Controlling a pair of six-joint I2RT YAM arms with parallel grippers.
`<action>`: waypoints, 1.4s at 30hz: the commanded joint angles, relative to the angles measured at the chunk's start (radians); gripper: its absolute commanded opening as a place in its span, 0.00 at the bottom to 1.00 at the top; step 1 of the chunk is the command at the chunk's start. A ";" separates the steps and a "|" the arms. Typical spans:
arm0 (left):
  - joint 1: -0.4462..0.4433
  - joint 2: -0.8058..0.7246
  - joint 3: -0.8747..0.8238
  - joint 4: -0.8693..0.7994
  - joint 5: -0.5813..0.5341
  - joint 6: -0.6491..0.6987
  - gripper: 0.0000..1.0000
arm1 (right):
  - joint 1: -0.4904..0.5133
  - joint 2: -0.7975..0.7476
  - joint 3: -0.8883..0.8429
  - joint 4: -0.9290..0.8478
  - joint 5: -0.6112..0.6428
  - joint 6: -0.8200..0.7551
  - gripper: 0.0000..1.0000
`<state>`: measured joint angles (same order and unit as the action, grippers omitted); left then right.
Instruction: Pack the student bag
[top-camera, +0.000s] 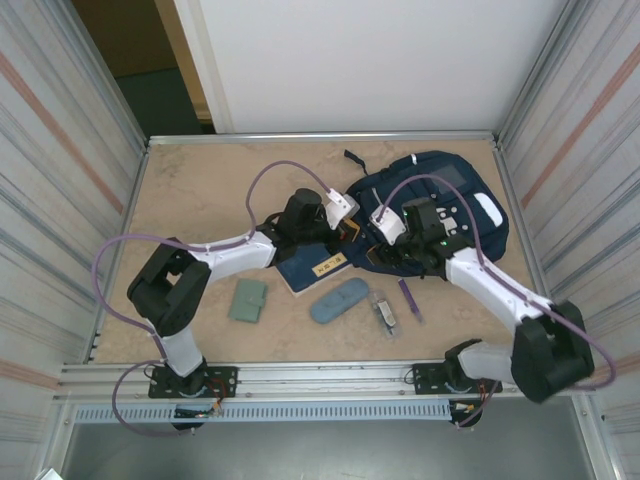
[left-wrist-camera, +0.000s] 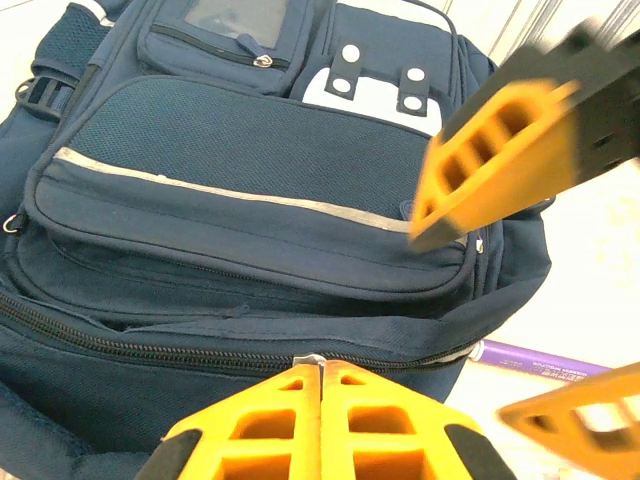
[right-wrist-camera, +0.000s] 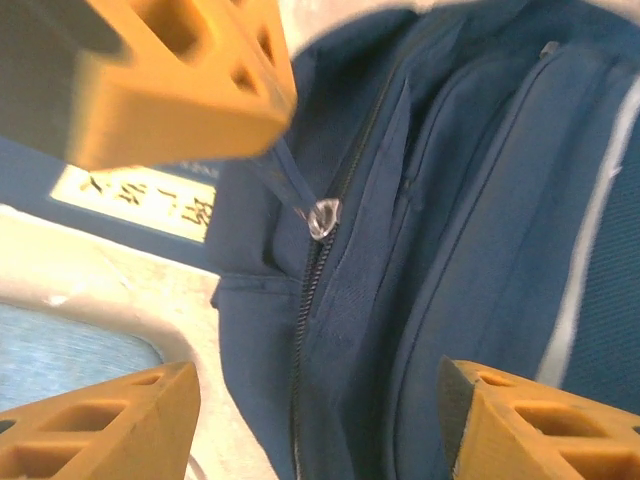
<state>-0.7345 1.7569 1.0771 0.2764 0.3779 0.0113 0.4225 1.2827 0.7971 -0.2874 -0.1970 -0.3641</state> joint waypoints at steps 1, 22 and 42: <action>0.016 0.000 -0.005 -0.005 0.019 -0.006 0.00 | 0.003 0.081 0.043 -0.036 0.020 -0.078 0.63; 0.305 0.072 0.117 -0.103 0.131 0.038 0.02 | 0.021 0.077 0.116 -0.169 -0.006 -0.630 0.00; 0.029 0.100 0.015 0.080 0.146 0.475 0.48 | -0.082 -0.044 0.124 -0.218 -0.215 -0.417 0.00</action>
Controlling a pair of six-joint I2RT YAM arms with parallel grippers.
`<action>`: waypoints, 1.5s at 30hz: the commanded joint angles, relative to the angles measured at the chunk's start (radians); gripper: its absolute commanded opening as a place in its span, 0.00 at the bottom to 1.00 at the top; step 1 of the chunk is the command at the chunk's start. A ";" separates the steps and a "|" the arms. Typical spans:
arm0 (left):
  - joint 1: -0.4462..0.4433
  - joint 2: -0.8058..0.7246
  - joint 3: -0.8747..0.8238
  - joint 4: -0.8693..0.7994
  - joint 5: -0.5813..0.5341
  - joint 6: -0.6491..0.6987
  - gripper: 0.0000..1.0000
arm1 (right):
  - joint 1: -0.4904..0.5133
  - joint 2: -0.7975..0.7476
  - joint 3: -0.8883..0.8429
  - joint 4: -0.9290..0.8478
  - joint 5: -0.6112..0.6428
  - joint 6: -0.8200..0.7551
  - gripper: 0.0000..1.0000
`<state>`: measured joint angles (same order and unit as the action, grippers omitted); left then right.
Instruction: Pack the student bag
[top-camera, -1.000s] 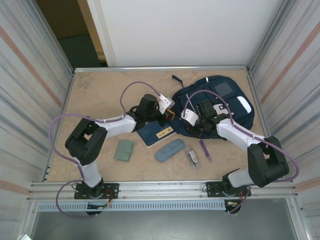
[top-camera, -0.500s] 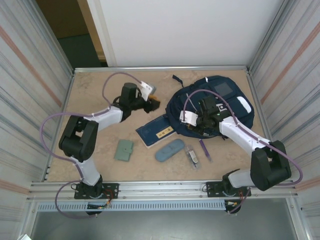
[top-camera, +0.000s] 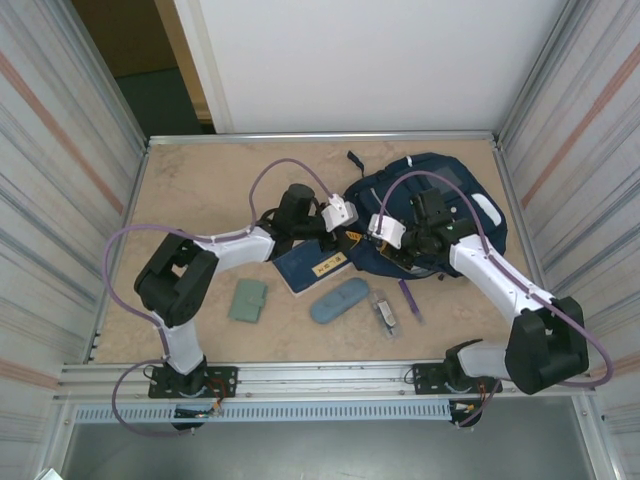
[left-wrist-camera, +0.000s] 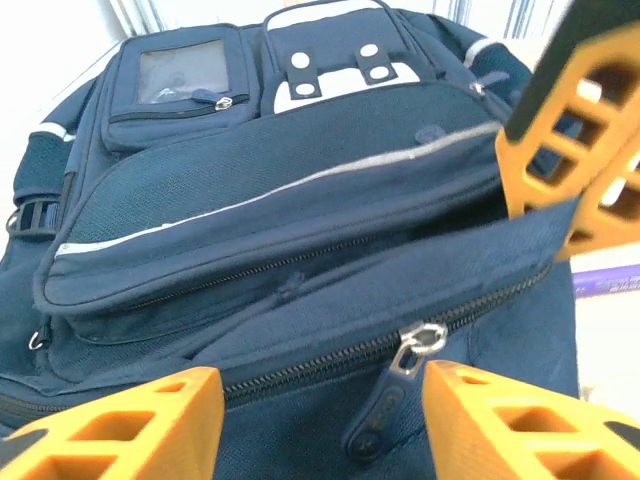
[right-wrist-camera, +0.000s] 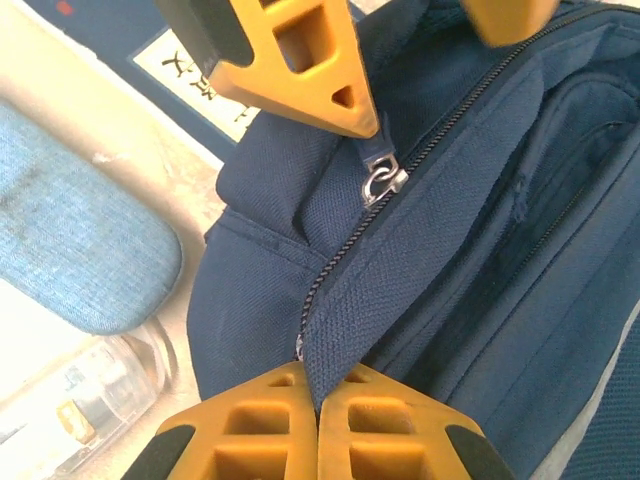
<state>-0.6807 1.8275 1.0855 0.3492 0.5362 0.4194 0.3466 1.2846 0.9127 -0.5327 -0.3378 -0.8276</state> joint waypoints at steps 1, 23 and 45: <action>-0.033 0.035 0.002 0.009 -0.023 0.079 0.47 | -0.006 -0.051 0.004 0.028 -0.074 0.047 0.00; 0.000 -0.026 0.018 0.105 -0.119 -0.117 0.00 | 0.047 -0.071 -0.021 -0.069 0.149 0.016 0.00; 0.085 -0.033 0.241 -0.368 -0.142 -0.632 0.00 | -0.036 0.001 0.069 0.088 -0.121 0.214 0.47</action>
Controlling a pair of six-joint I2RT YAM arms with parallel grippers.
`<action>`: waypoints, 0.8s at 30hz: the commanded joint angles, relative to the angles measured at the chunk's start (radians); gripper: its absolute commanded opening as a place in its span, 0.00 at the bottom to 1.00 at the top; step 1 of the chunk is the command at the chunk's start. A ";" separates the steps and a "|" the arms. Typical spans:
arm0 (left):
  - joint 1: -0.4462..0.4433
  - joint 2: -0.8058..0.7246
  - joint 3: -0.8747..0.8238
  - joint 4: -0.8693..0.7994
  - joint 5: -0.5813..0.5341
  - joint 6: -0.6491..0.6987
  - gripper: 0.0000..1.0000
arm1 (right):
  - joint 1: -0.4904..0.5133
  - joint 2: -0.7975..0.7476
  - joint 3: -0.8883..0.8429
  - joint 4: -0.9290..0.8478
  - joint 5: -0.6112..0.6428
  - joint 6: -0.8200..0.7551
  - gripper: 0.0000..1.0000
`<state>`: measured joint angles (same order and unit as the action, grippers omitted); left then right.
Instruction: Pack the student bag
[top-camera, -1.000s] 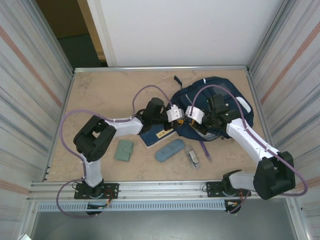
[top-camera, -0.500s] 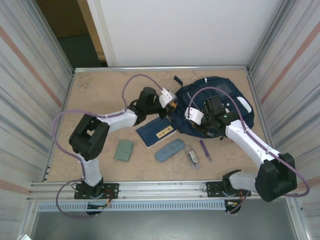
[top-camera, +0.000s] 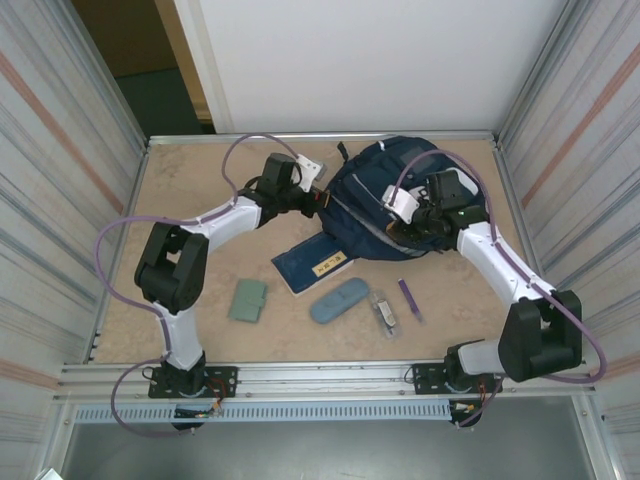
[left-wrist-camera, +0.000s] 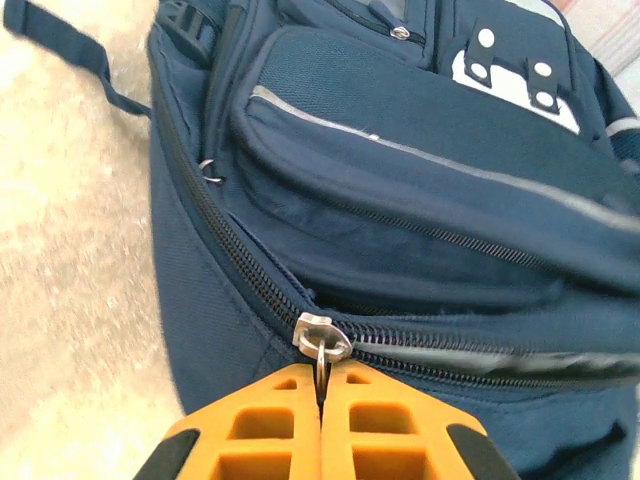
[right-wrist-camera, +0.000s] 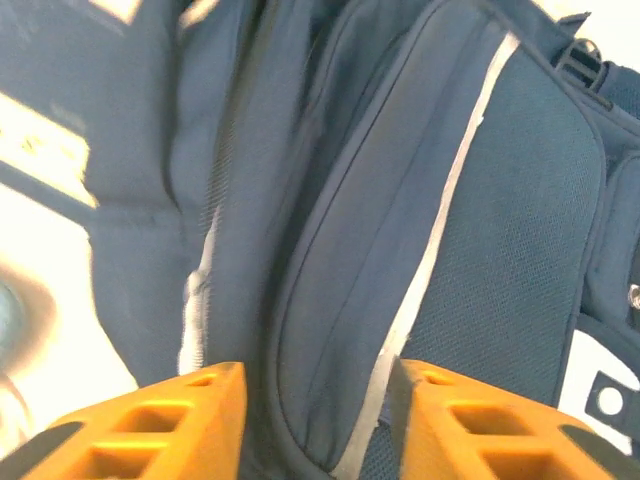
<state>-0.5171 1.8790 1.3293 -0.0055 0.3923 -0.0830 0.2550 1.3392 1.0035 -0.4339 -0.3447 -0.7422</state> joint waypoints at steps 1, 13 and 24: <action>-0.113 -0.091 -0.009 -0.016 -0.017 -0.141 0.00 | 0.085 -0.079 -0.055 0.020 -0.107 0.167 0.51; -0.218 -0.109 -0.041 0.076 -0.032 -0.153 0.00 | 0.095 0.032 -0.092 0.048 -0.007 0.175 0.61; -0.051 -0.086 -0.014 0.006 -0.156 0.029 0.00 | 0.079 0.005 -0.086 -0.085 0.057 -0.096 0.00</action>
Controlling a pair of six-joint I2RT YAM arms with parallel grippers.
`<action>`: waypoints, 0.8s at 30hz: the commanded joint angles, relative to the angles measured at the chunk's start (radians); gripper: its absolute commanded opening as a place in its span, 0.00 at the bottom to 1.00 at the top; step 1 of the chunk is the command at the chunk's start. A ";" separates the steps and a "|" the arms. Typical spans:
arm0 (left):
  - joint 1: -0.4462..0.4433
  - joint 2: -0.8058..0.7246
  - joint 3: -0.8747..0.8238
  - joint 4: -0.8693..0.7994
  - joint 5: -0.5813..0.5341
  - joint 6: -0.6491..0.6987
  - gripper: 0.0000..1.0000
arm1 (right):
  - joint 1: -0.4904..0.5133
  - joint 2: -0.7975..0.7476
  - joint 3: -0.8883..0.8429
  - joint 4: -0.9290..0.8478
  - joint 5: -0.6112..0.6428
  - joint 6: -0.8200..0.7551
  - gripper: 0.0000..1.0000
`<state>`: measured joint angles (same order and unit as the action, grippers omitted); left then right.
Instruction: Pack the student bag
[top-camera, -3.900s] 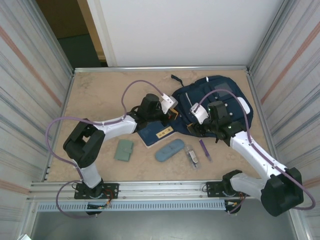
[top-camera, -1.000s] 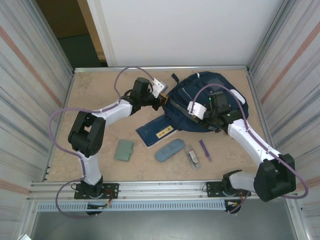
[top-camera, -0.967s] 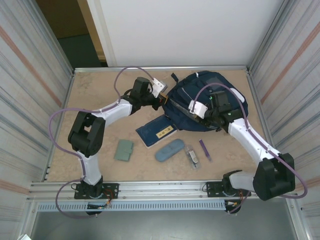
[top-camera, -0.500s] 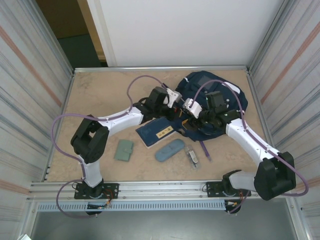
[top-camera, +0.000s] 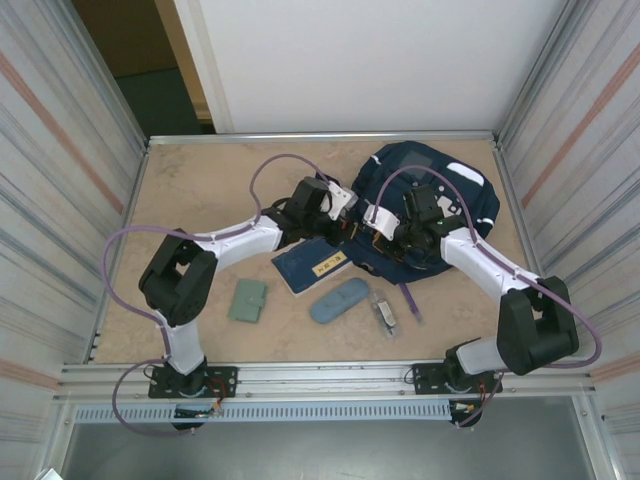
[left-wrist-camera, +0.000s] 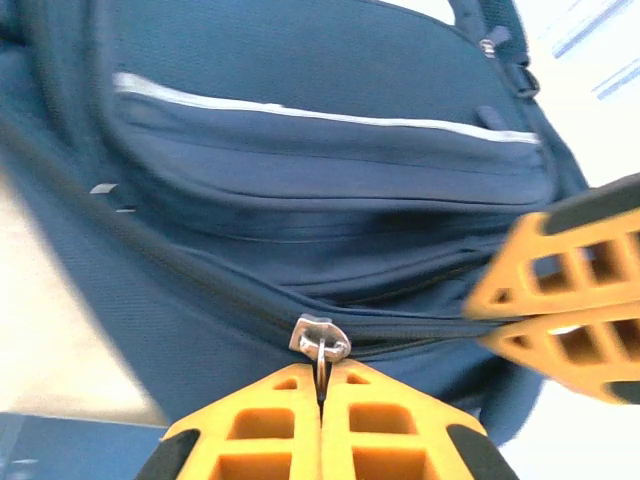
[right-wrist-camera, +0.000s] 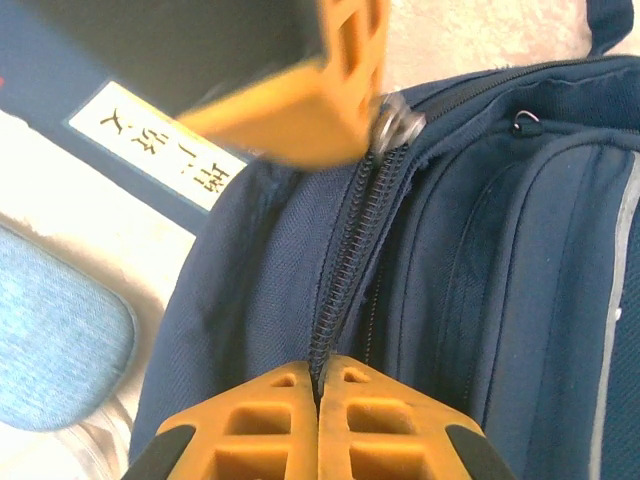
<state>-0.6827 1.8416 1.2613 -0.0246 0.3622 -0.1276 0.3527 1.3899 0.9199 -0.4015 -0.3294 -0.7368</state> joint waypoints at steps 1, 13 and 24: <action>0.146 -0.037 0.069 0.022 -0.112 0.059 0.00 | -0.025 -0.055 -0.003 -0.117 0.032 -0.111 0.00; 0.237 0.027 0.117 0.000 -0.011 0.126 0.00 | -0.033 -0.111 0.041 -0.122 -0.052 -0.014 0.26; 0.015 -0.142 -0.013 0.121 0.021 -0.022 0.00 | 0.043 0.011 0.037 0.027 -0.152 0.307 0.69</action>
<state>-0.6388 1.7821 1.2488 0.0051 0.3664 -0.1139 0.3935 1.3495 0.9501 -0.3683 -0.4572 -0.5205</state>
